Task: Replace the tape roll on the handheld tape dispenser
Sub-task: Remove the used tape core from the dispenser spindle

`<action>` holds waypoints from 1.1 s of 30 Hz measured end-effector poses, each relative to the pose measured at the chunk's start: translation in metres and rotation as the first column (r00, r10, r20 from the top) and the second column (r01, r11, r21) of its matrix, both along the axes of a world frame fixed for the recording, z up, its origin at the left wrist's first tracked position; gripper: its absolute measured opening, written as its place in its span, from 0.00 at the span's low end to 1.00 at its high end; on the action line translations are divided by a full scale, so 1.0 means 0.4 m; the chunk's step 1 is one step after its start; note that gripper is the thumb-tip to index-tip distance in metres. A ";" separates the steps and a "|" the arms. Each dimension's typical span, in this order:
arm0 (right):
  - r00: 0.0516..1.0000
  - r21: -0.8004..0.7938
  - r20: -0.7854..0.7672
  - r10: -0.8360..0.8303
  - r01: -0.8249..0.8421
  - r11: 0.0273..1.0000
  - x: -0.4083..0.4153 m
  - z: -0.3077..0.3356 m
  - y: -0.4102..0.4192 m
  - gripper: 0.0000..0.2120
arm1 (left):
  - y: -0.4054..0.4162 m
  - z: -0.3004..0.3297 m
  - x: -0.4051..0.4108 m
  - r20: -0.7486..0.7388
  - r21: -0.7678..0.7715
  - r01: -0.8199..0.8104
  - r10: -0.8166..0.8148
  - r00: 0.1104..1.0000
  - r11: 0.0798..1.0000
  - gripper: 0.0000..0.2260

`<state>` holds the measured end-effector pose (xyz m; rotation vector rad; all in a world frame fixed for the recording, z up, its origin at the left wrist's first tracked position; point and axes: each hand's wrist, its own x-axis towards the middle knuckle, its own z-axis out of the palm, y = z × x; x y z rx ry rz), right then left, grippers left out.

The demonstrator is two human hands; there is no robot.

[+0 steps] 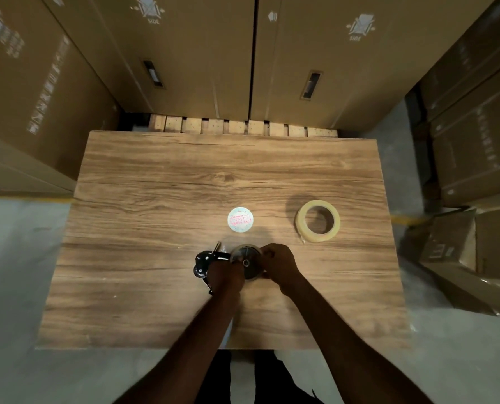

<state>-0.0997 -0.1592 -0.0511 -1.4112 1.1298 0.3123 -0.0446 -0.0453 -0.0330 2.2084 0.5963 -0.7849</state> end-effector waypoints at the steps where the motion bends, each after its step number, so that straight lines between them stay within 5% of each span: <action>1: 1.000 -0.022 0.003 -0.015 0.015 1.000 0.001 0.007 -0.003 0.05 | 0.001 -0.003 -0.002 -0.008 0.008 0.007 -0.007 1.000 1.000 0.18; 12: 0.987 -0.178 0.046 0.155 -0.145 0.973 0.006 0.040 -0.008 0.10 | 0.024 0.008 -0.025 -0.034 -0.099 -0.124 0.121 0.992 0.987 0.14; 17: 0.991 -0.046 0.035 0.131 -0.130 0.990 0.010 0.050 -0.022 0.09 | 0.038 0.002 -0.052 -0.001 -0.181 -0.056 0.057 0.998 0.982 0.15; 23: 0.994 -0.064 0.004 0.113 -0.113 0.992 0.014 0.056 -0.011 0.12 | 0.074 -0.085 -0.046 -0.064 -0.139 -0.099 0.090 0.994 0.985 0.27; 29: 0.989 -0.249 0.034 0.144 -0.131 0.959 0.008 0.053 0.020 0.14 | 0.028 0.032 -0.026 0.007 -0.076 -0.047 0.048 0.999 0.996 0.08; 33: 0.986 -0.033 0.167 0.027 -0.021 0.999 -0.013 0.085 0.010 0.17 | 0.030 0.089 -0.022 0.064 -0.075 0.048 -0.044 0.997 0.996 0.07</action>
